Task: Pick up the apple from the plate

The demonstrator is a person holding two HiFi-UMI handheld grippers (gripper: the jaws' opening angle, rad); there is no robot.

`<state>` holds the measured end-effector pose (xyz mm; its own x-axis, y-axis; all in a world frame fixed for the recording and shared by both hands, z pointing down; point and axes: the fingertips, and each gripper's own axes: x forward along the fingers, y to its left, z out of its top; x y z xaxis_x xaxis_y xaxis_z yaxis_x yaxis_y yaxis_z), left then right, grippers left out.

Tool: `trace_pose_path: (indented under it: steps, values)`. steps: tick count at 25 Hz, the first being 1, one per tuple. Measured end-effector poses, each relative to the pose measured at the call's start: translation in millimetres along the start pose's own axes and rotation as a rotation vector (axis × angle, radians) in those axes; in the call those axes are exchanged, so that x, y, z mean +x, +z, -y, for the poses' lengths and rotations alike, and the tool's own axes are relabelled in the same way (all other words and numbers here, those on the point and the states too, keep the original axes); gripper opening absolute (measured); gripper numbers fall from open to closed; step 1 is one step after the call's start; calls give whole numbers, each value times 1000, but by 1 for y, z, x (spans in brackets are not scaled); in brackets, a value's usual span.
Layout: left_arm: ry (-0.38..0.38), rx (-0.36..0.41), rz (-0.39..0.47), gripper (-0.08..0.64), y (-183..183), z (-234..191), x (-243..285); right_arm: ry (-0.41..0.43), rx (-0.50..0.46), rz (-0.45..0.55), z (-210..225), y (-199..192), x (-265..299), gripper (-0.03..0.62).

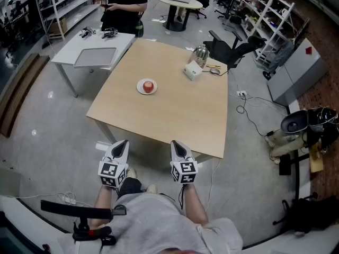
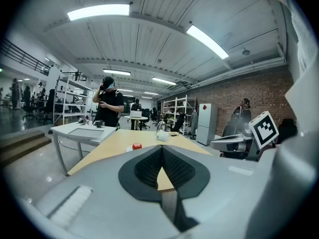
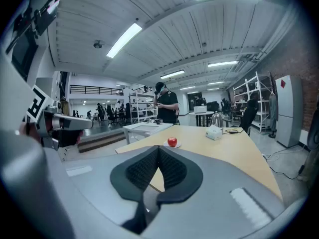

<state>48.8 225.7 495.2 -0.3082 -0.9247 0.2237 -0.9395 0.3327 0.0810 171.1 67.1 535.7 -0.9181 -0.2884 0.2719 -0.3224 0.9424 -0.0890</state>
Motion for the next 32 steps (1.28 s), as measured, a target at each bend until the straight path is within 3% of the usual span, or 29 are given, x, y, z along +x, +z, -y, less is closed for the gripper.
trace_pose_path:
  steps: [21,32]
  values:
    - [-42,4,-32,20,5,25,12,-6,52,0,15,6,-17,6]
    - [-100,19,-44,20,5,19,86,-45,66,6,56,2,27,6]
